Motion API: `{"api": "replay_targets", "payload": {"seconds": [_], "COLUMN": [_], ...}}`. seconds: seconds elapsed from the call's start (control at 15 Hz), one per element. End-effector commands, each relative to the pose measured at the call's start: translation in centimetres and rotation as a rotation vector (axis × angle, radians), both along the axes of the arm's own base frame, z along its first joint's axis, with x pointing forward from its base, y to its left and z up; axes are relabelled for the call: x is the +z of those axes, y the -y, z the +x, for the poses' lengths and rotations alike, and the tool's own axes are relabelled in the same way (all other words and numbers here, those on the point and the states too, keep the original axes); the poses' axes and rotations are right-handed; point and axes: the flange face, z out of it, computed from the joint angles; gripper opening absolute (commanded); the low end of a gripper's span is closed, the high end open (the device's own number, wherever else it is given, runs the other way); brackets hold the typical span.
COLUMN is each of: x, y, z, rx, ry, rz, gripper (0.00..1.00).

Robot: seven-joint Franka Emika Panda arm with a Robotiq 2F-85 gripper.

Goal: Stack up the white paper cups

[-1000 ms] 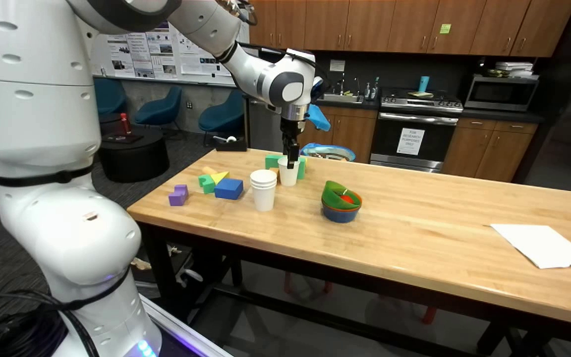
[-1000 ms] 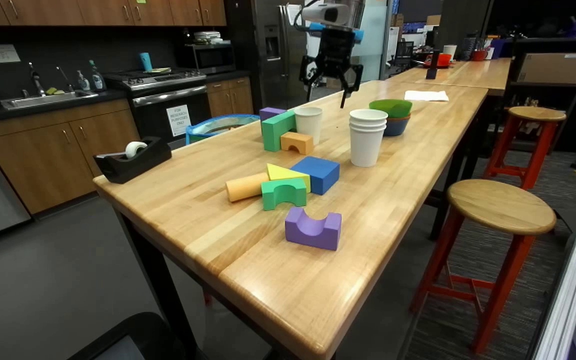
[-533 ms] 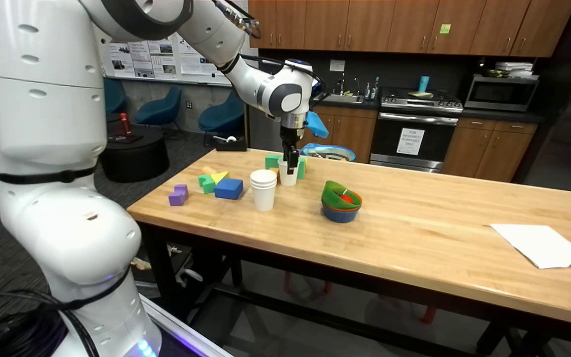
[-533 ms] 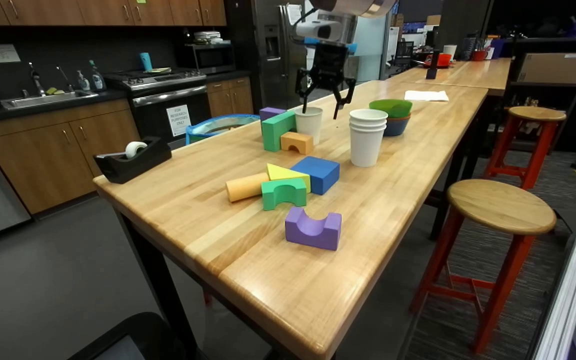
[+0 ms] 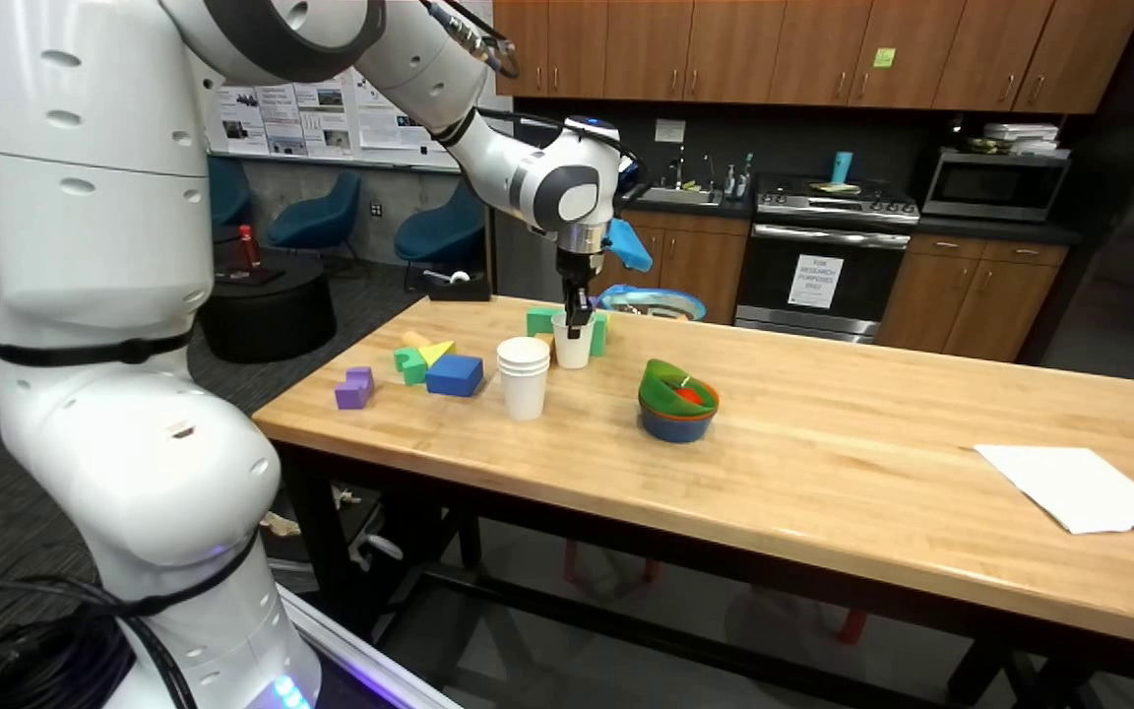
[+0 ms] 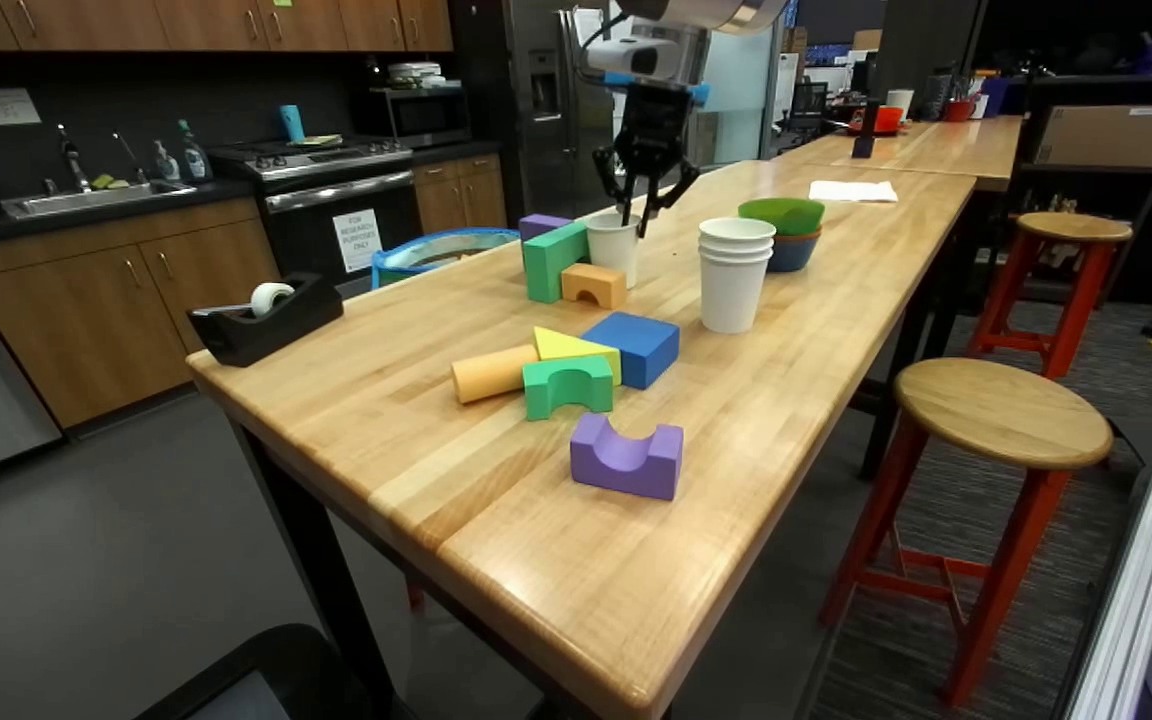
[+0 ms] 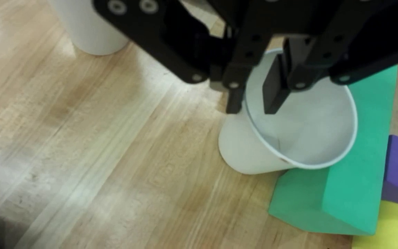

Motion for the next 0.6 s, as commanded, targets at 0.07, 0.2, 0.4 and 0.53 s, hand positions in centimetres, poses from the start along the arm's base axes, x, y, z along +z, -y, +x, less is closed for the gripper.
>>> {"api": "replay_targets", "payload": {"seconds": [0.07, 0.2, 0.4, 0.53], "x": [0.6, 0.8, 1.5, 2.7], "y": [-0.1, -0.2, -0.4, -0.5], "z": [0.5, 0.5, 0.4, -0.1], "rx": [-0.005, -0.003, -0.003, 0.002], "ry": [0.018, 0.021, 0.032, 0.022], "rz": [-0.011, -0.010, -0.019, -0.020], "gripper": [0.00, 0.00, 0.01, 0.01]}}
